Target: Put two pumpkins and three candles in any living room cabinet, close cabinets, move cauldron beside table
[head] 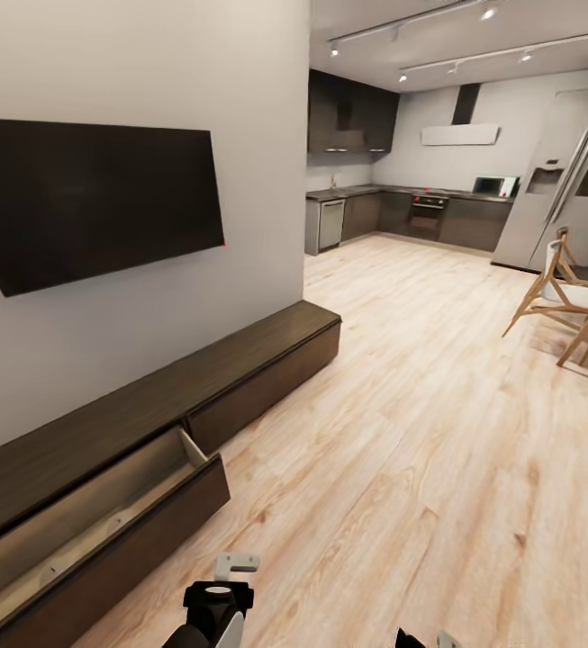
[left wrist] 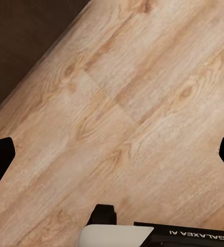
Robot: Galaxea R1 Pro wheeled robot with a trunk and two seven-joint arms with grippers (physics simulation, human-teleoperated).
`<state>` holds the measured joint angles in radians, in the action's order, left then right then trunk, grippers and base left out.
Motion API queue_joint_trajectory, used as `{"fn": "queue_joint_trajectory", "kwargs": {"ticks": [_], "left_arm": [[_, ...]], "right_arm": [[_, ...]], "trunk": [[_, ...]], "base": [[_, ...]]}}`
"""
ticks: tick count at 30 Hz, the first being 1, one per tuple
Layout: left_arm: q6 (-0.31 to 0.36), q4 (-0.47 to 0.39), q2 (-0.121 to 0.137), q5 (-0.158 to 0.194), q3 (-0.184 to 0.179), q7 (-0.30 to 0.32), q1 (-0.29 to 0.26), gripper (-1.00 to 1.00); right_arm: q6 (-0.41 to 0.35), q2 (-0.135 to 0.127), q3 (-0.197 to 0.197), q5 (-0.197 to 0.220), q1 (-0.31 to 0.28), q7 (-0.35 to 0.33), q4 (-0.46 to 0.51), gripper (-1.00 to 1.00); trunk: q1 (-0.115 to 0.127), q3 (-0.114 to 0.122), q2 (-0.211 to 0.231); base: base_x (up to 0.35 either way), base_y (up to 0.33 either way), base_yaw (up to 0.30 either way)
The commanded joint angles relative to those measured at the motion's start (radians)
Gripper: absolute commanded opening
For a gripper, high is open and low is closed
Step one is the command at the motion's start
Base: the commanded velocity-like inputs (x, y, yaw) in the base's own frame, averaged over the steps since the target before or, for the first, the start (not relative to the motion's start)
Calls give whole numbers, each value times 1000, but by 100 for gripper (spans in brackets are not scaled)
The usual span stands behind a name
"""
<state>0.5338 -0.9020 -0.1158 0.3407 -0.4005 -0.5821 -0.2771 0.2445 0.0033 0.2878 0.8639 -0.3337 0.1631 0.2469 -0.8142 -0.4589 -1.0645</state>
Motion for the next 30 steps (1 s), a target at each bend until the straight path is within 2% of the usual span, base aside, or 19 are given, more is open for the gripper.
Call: {"fn": "queue_joint_trajectory", "kwargs": {"ticks": [1,30], "left_arm": [[2,-2,1,10,-3,-10,-1,100],[-3,-1,2,7,-7,-7,-1,100]], "right_arm": [[4,0,8,7,-1,6,0,100],[5,0,10,7,-1,6,-1,100]], "trunk": [[0,-1,-1],[0,-1,-1]], "base": [[0,0,-285],[0,0,-285]]}}
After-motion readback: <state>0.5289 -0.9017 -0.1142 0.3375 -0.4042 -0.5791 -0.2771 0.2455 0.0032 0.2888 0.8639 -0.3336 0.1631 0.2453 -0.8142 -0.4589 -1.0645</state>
